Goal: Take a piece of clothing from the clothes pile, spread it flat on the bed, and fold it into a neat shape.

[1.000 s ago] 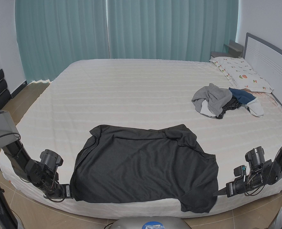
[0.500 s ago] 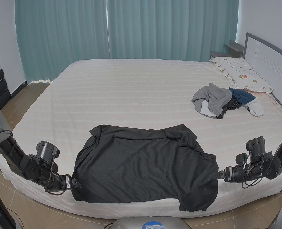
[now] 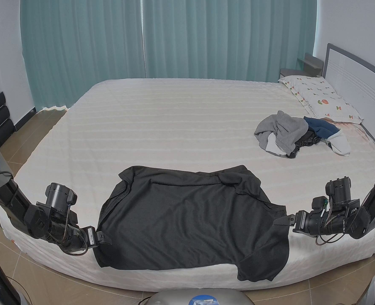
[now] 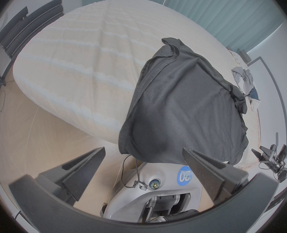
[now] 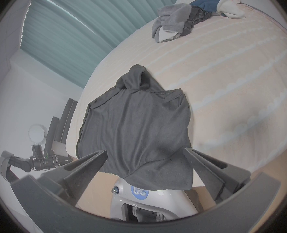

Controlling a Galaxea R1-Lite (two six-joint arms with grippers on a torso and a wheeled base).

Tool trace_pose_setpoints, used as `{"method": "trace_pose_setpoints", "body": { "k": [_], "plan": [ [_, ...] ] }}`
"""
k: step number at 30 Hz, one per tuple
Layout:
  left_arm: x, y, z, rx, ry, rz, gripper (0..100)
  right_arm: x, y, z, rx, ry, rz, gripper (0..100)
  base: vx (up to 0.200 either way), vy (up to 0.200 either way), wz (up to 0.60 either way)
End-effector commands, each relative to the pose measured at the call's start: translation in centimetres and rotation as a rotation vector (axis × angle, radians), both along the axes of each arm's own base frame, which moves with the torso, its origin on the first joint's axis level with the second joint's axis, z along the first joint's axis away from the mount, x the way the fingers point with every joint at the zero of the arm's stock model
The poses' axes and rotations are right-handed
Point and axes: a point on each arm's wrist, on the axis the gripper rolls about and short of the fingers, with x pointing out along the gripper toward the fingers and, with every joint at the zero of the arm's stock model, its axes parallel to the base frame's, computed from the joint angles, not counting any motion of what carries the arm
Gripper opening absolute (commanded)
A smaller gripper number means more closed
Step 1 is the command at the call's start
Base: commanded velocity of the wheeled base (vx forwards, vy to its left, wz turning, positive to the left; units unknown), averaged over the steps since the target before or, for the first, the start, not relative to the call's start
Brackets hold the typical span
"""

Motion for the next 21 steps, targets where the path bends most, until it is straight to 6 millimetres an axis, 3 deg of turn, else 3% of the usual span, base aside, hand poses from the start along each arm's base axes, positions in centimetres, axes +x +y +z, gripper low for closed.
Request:
{"method": "trace_pose_setpoints", "body": {
  "k": [1, 8, 17, 21],
  "plan": [
    [0.1, 0.1, -0.1, -0.001, 0.002, 0.004, 100, 0.3, 0.1, 0.4, 0.019, -0.01, -0.014, 100, 0.0, 0.2, 0.0],
    [0.4, 0.4, 0.0, -0.004, -0.007, 0.016, 100, 1.0, 0.3, 0.5, 0.047, -0.012, -0.04, 100, 0.0, 0.2, 0.0],
    [2.2, 0.1, 0.1, -0.047, -0.015, 0.132, 100, 1.9, 0.4, 0.7, 0.11, -0.03, -0.098, 100, 0.0, 0.0, 0.0],
    [3.0, 0.0, 0.3, -0.076, -0.018, 0.186, 100, 2.2, 0.4, 0.4, 0.113, -0.036, -0.102, 100, 0.2, 0.0, 0.0]
  ]
}}
